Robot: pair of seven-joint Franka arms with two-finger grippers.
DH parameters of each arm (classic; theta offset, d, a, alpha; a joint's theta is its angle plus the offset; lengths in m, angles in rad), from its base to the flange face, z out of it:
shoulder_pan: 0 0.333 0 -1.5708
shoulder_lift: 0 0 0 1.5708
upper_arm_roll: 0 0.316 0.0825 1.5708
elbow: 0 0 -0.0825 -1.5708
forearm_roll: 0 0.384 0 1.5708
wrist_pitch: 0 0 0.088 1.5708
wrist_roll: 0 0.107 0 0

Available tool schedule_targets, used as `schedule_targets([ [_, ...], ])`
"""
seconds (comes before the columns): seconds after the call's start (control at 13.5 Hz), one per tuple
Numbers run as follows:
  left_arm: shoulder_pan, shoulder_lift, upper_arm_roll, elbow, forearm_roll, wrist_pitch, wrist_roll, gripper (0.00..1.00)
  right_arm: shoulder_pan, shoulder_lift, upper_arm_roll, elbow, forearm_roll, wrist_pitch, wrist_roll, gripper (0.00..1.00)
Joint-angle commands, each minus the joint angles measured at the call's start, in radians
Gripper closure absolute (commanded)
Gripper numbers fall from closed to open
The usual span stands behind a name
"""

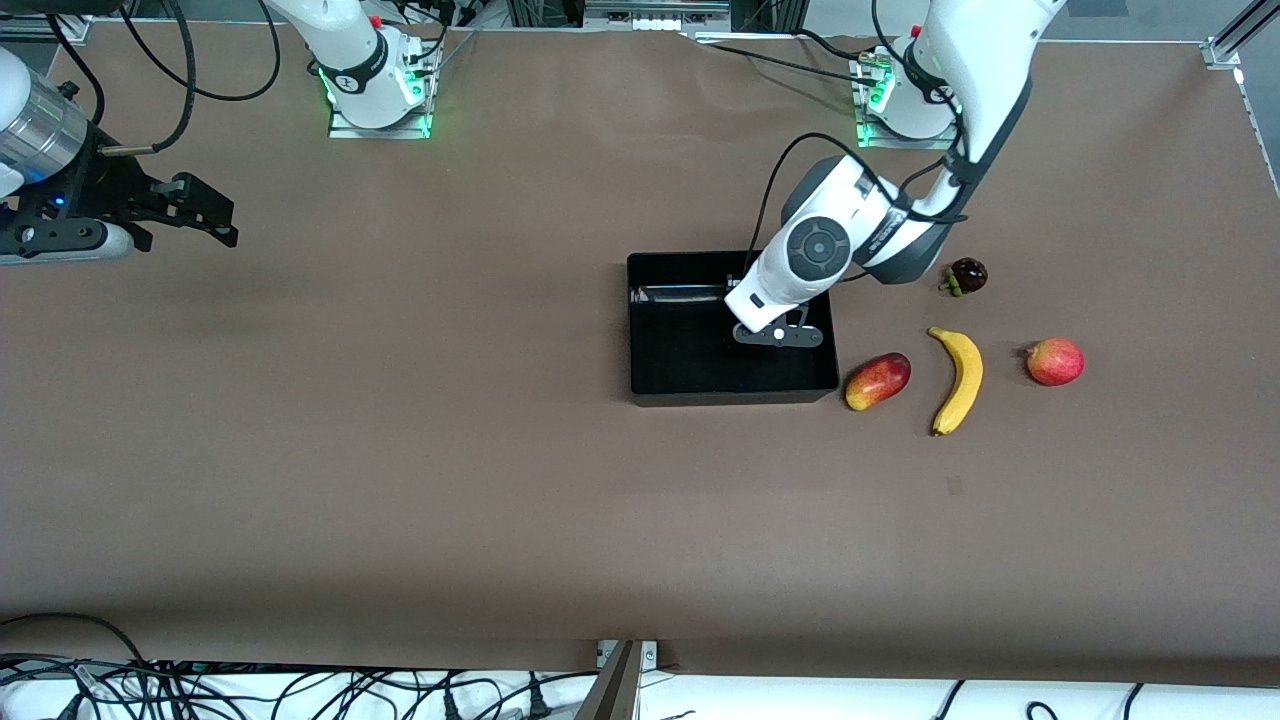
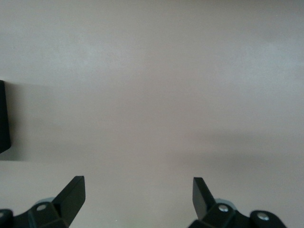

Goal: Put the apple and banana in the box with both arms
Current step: 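Carry the apple into the black tray and open the left gripper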

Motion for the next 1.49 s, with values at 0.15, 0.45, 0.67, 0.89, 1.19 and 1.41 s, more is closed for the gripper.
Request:
schedule_targets([
  [0.15, -0.013, 0.027, 0.006, -0.017, 0.035, 0.033, -0.029, 0.34, -0.024, 0.024, 0.018, 0.048, -0.010, -0.001, -0.116, 0.00],
  [0.45, -0.012, 0.020, 0.001, 0.006, 0.037, 0.013, -0.096, 0.00, -0.024, 0.039, 0.013, 0.093, -0.012, -0.009, -0.104, 0.00],
  [0.67, -0.001, -0.035, 0.006, 0.159, 0.035, -0.244, -0.084, 0.00, -0.025, 0.044, 0.012, 0.096, -0.012, -0.010, -0.096, 0.00],
  [0.89, 0.043, -0.026, 0.015, 0.412, 0.102, -0.614, -0.067, 0.00, -0.027, 0.044, 0.012, 0.096, -0.021, -0.010, -0.107, 0.00],
  [1.19, 0.175, 0.015, 0.016, 0.410, 0.305, -0.621, 0.269, 0.00, -0.027, 0.050, 0.013, 0.096, -0.027, -0.006, -0.109, 0.00],
  [1.41, 0.356, 0.091, 0.015, 0.407, 0.354, -0.489, 0.571, 0.00, -0.028, 0.050, 0.012, 0.096, -0.027, -0.007, -0.109, 0.00],
])
